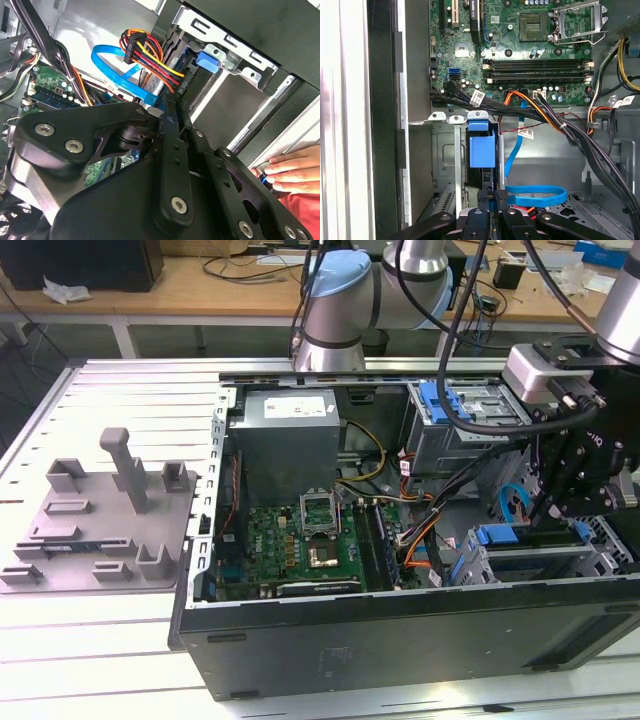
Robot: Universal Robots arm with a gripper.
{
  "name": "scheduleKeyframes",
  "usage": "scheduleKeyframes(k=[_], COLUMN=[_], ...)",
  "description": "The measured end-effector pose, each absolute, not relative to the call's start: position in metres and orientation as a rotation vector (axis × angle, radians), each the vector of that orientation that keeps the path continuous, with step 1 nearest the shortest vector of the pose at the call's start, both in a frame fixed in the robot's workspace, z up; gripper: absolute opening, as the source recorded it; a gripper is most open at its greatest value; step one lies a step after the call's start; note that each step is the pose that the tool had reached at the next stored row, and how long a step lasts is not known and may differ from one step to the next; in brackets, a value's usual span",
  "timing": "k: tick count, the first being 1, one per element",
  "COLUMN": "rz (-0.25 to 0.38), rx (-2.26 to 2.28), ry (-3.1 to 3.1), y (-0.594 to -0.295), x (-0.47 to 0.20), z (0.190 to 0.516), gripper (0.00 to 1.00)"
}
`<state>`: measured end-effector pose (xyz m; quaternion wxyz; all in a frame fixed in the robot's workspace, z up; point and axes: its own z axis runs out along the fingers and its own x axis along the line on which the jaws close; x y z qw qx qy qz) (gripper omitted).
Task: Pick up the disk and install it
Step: 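Insert the second disk wire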
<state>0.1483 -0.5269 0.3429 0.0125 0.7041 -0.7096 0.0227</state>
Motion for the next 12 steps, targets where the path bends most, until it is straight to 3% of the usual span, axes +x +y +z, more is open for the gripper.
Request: scheduleKeyframes(k=[12], rz=[0.07], rx=[2.195], ry=[-2.212], y=[-0.5269], x=[0.1483], z=[0.342], gripper=[0.16])
